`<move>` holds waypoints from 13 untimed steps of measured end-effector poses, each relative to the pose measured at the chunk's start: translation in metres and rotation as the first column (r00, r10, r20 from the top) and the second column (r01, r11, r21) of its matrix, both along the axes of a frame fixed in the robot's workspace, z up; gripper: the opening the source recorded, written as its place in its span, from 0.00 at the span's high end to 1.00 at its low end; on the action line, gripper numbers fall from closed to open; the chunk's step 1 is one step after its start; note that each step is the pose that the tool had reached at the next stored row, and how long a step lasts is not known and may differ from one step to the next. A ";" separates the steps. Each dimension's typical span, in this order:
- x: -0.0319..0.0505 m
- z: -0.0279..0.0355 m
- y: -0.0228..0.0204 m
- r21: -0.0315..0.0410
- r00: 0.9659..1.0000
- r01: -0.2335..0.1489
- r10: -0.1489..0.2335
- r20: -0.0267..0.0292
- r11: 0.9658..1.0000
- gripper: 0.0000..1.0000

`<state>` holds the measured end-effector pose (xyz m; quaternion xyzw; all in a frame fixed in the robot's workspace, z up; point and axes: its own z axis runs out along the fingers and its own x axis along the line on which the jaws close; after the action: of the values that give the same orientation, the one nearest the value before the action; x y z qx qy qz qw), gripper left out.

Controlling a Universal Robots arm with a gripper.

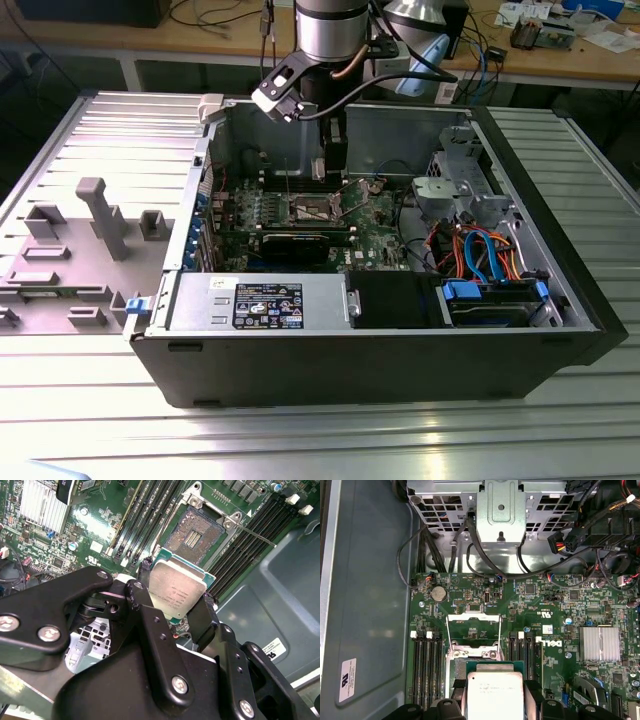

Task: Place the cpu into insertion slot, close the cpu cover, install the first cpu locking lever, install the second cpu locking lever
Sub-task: 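Place the cpu into insertion slot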

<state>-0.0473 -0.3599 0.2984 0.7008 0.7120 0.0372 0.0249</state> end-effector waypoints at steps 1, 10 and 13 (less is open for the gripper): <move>0.0000 -0.0001 0.0000 0.000 1.000 0.000 0.000 0.000 1.000 0.46; -0.0002 -0.0148 0.0085 0.000 1.000 0.000 0.000 0.001 1.000 0.46; -0.0022 -0.0188 0.0105 0.001 1.000 -0.001 0.001 0.001 1.000 0.46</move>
<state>-0.0495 -0.3494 0.2796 0.7003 0.7124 0.0377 0.0248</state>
